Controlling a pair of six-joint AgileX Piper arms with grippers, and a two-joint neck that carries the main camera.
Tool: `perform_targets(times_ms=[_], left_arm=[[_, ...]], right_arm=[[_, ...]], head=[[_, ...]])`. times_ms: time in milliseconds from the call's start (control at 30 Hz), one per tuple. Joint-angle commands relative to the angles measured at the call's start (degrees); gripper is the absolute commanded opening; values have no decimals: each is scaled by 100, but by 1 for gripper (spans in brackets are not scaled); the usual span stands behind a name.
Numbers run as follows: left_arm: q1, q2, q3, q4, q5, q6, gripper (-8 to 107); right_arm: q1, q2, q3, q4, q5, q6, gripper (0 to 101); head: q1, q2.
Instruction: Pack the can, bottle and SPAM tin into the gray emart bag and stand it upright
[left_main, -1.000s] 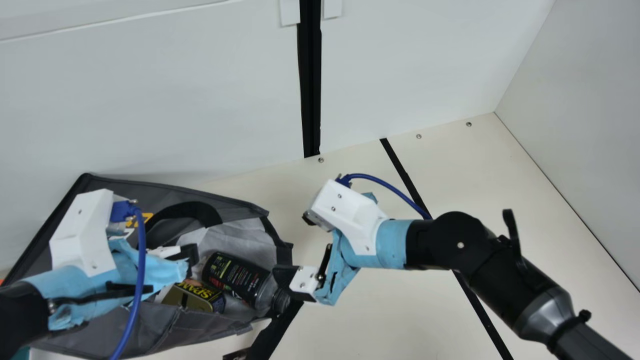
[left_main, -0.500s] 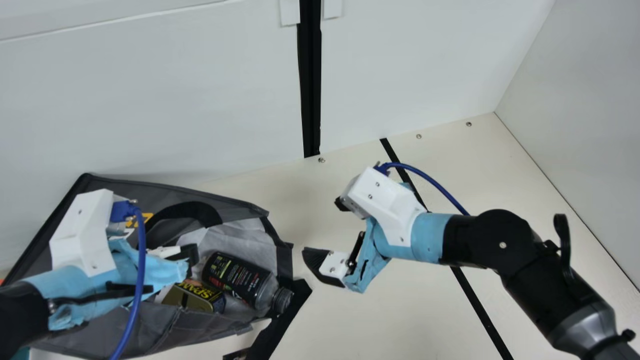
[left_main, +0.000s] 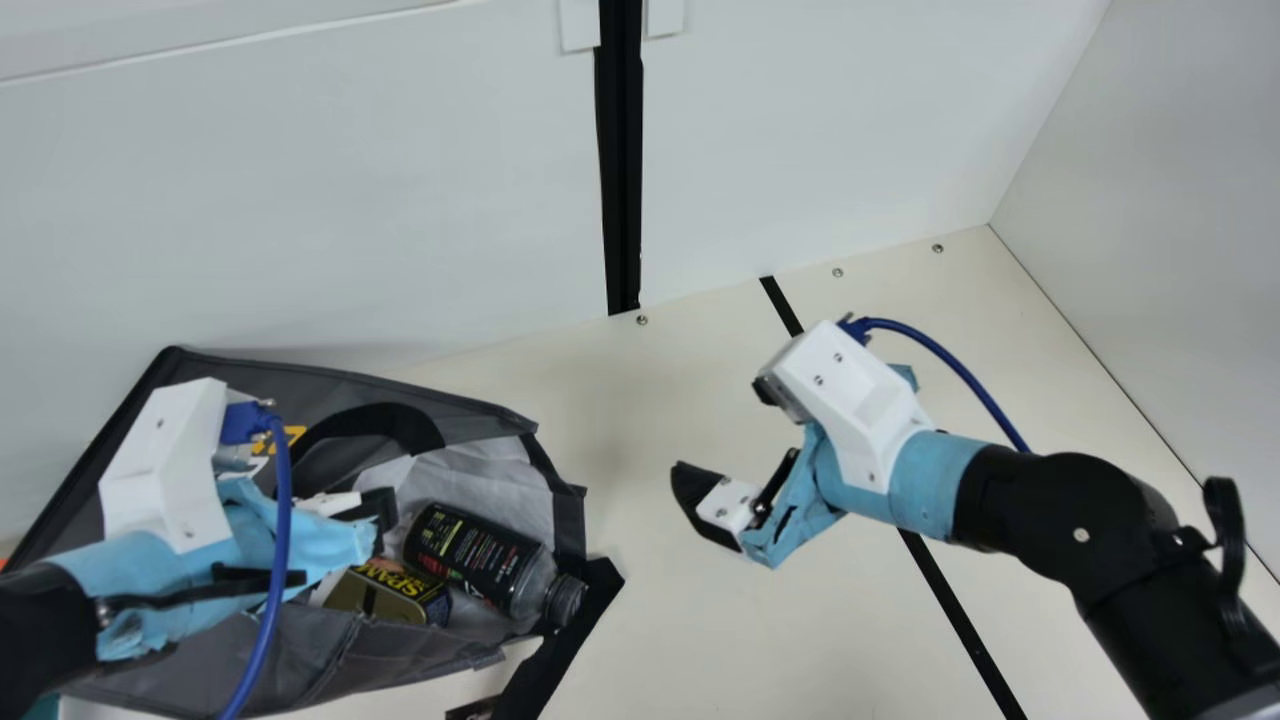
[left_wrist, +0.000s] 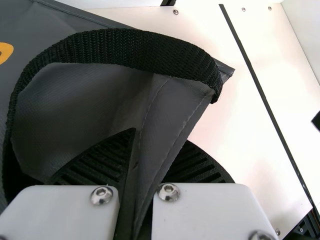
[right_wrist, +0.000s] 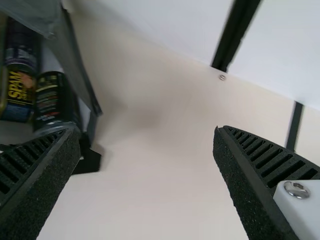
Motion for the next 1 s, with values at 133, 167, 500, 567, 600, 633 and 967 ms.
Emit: perform_targets(times_ms=[133,167,500,567,600,633,967], left_arm=[[0,0,0,0,0,0,-8],[0,0,0,0,0,0,-8],[0,0,0,0,0,0,-8],[0,0,0,0,0,0,-8],[0,0,0,0,0,0,-8],[0,0,0,0,0,0,-8],[0,0,0,0,0,0,-8]], right_arm=[[-288,-302,34,-693,-64,668,95],[-339,-348,35,-794,-62,762,95],[-794,-798,44,-1739,55,1602,95],[-880,-886,53,-1922,95,1761,95],[-919,-931,55,-2021,119,1855,95],[-958,-974,56,-2119,144,1945,95],[-1188,-1417,-2,-3249,503,2939,95]], head=[[-130,-14],[-130,-14],[-130,-14],[-130,-14],[-130,-14],[-130,-14],[-130,-14]])
